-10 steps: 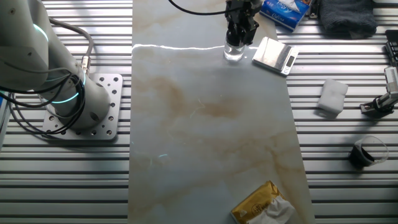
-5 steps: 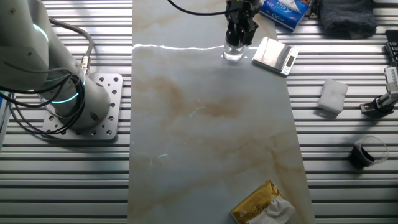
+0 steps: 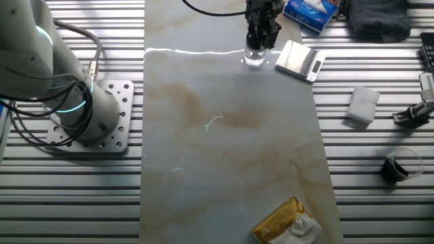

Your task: Screw the lid onto the jar

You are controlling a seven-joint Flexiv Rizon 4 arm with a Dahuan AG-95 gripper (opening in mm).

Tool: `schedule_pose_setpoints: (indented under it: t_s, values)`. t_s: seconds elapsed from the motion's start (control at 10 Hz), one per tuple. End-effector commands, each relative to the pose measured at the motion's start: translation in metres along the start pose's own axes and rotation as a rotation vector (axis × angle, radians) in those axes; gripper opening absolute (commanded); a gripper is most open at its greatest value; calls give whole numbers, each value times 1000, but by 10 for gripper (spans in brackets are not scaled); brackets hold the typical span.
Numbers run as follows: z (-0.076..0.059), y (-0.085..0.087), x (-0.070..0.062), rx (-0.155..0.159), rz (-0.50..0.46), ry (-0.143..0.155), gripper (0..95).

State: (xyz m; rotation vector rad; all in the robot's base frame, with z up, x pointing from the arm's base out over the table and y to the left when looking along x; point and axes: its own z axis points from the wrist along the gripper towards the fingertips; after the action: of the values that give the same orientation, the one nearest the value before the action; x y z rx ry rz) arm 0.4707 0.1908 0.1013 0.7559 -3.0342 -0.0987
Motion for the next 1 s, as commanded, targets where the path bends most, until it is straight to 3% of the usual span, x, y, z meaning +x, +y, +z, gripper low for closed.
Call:
schedule_pose_setpoints:
  t_s: [0.1, 0.3, 1.0]
  values:
    - [3, 0, 0, 6, -4, 3, 0]
    - [4, 0, 0, 20, -11, 4, 0]
    - [4, 0, 0, 13, -29, 4, 0]
